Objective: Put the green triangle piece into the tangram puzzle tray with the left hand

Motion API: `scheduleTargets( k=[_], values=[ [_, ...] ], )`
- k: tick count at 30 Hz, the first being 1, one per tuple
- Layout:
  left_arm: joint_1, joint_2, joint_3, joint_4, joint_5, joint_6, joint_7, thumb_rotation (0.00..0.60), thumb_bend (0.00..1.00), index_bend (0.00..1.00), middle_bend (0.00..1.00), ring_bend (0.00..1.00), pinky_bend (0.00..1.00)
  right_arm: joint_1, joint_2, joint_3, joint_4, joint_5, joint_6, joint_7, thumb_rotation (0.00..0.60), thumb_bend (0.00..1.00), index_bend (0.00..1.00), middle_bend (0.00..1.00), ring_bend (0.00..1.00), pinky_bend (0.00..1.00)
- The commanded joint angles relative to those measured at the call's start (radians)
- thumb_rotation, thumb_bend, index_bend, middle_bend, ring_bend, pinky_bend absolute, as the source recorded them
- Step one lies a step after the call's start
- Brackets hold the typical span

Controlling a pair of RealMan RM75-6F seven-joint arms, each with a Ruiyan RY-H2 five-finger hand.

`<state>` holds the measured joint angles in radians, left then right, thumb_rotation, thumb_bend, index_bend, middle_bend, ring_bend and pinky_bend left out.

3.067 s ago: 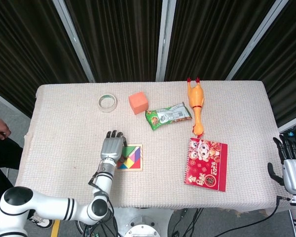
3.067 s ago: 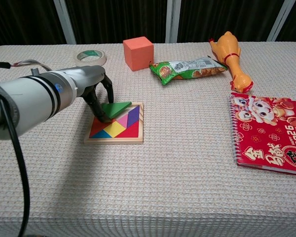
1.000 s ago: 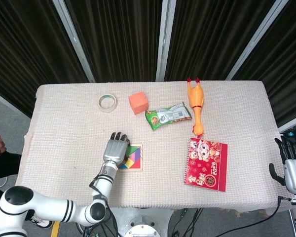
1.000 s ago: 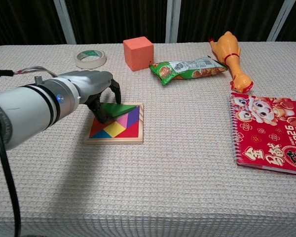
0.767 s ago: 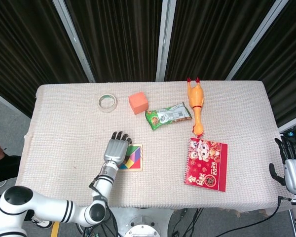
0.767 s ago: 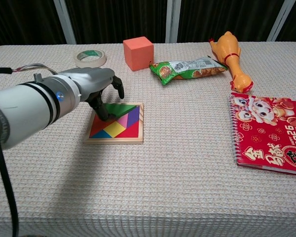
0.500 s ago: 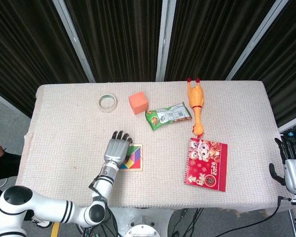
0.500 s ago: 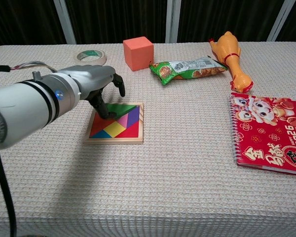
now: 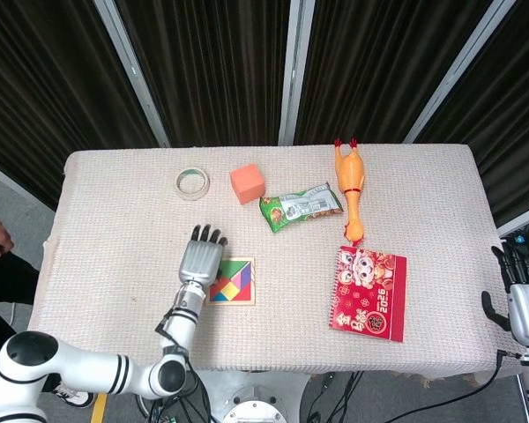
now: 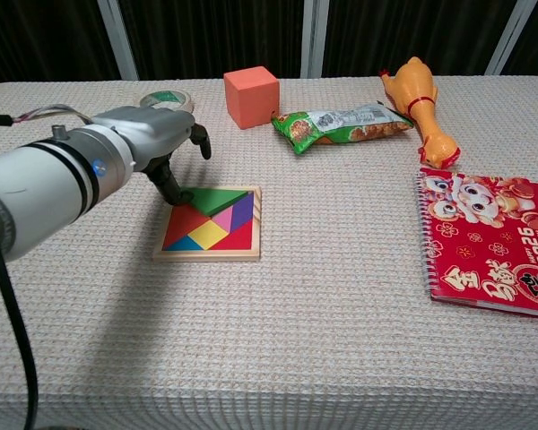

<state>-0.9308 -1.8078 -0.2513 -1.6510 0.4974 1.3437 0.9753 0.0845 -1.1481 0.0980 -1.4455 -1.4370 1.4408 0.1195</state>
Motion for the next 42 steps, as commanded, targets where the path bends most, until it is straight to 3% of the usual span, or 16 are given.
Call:
scheduleTargets(
  k=[1, 27, 32, 36, 40, 42],
  values=[
    [0.0, -0.006, -0.001, 0.015, -0.006, -0.009, 0.004, 0.6, 0.33, 0.23, 0.11, 0.0, 0.0, 0.001, -0.001, -0.001, 0.0, -0.001, -0.003, 0.001, 0.6, 0.37, 0.0, 0.0, 0.0, 0.0],
    [-0.011, -0.047, -0.022, 0.042, 0.002, -0.035, 0.008, 0.6, 0.33, 0.23, 0.11, 0.0, 0.0, -0.002, -0.004, 0.001, 0.021, 0.004, -0.004, 0.024, 0.6, 0.37, 0.0, 0.0, 0.0, 0.0],
    [0.005, -0.007, -0.031, -0.024, 0.046, 0.002, -0.01, 0.6, 0.33, 0.23, 0.11, 0.0, 0.0, -0.002, -0.002, 0.001, 0.02, 0.002, 0.0, 0.025, 0.6, 0.37, 0.0, 0.0, 0.0, 0.0],
    [0.072, 0.096, 0.011, -0.134, 0.218, 0.047, -0.123, 0.6, 0.32, 0.24, 0.13, 0.0, 0.01, -0.004, -0.001, -0.001, 0.014, -0.006, 0.008, 0.019, 0.6, 0.37, 0.0, 0.0, 0.0, 0.0],
    [0.205, 0.247, 0.144, -0.151, 0.575, 0.133, -0.384, 0.6, 0.3, 0.27, 0.16, 0.0, 0.04, -0.003, -0.001, 0.0, 0.004, -0.015, 0.018, 0.006, 0.6, 0.37, 0.0, 0.0, 0.0, 0.0],
    [0.255, 0.327, 0.204, -0.152, 0.672, 0.146, -0.48, 0.6, 0.28, 0.27, 0.16, 0.0, 0.05, -0.002, -0.001, -0.001, -0.003, -0.024, 0.024, 0.0, 0.6, 0.37, 0.0, 0.0, 0.0, 0.0]
  ],
)
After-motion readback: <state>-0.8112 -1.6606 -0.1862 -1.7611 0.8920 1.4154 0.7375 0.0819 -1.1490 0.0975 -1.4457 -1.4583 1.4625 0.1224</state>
